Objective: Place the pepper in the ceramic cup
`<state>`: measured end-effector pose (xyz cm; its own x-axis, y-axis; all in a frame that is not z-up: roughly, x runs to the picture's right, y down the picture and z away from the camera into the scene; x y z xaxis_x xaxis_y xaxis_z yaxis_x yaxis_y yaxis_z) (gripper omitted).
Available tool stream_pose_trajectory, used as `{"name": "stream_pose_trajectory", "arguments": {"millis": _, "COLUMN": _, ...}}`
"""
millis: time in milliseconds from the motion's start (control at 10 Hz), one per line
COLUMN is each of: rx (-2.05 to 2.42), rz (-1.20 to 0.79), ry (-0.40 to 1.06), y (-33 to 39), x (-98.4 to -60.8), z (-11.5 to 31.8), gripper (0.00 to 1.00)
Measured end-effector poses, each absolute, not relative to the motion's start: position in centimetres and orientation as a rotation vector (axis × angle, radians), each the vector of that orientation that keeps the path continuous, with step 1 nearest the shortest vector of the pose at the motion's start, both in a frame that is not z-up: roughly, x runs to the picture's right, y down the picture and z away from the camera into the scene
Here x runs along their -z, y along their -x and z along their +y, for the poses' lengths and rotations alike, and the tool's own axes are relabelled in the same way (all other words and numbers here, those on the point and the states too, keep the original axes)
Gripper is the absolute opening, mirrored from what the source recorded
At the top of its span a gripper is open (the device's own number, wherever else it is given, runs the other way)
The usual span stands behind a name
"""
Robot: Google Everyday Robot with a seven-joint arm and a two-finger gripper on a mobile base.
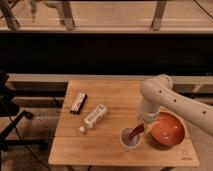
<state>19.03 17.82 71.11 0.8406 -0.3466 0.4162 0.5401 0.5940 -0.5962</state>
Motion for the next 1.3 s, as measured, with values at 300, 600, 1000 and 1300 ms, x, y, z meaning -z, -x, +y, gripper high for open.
{"name": "stream_pose_trajectory", "arguments": {"millis": 300, "rx": 0.528, "rz": -0.263, "ry": 0.753, "y": -18.8, "x": -71.0, "z": 17.6, "gripper": 0.10}}
{"name": "stream_pose_trajectory", "arguments": {"millis": 600, "rx": 0.531, "rz": -0.252, "ry": 0.658, "y": -18.8, "x": -69.7, "z": 17.0, "gripper": 0.00}}
{"name": "stream_pose_trajectory", "arguments": {"millis": 1000, "rx": 0.561, "rz": -0.274, "ry": 0.595, "y": -18.4, "x": -68.7, "z": 16.8, "gripper": 0.11}}
{"name": "stream_pose_trajectory", "arguments": {"millis": 1300, "rx": 0.636, "rz": -0.308, "ry": 0.558, "y": -17.3, "x": -67.5, "z": 17.3, "gripper": 0.41}}
